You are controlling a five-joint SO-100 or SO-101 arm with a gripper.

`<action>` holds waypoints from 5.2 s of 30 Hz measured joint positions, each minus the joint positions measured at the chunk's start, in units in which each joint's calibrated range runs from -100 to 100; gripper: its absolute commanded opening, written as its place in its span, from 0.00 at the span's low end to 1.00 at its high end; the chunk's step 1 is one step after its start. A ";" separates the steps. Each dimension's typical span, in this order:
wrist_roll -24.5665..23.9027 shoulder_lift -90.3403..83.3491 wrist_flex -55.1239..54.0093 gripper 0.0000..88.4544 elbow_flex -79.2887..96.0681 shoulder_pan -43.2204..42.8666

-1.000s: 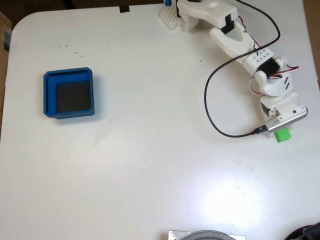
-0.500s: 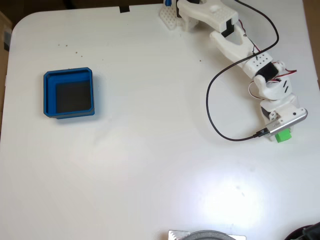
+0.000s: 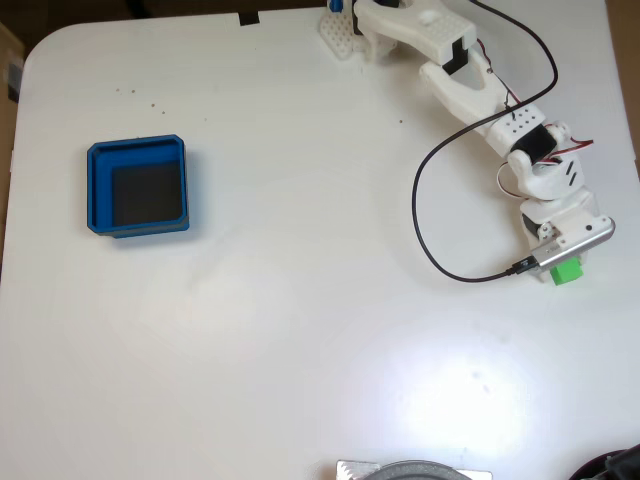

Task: Pick up green cube and drop it in the blue box

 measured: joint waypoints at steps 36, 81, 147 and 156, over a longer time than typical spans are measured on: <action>0.10 0.00 0.00 0.07 0.00 0.00; 0.10 -16.21 24.00 0.03 0.00 0.00; 0.15 -52.72 55.36 0.03 0.45 28.79; 0.10 -54.39 55.36 0.03 0.45 40.38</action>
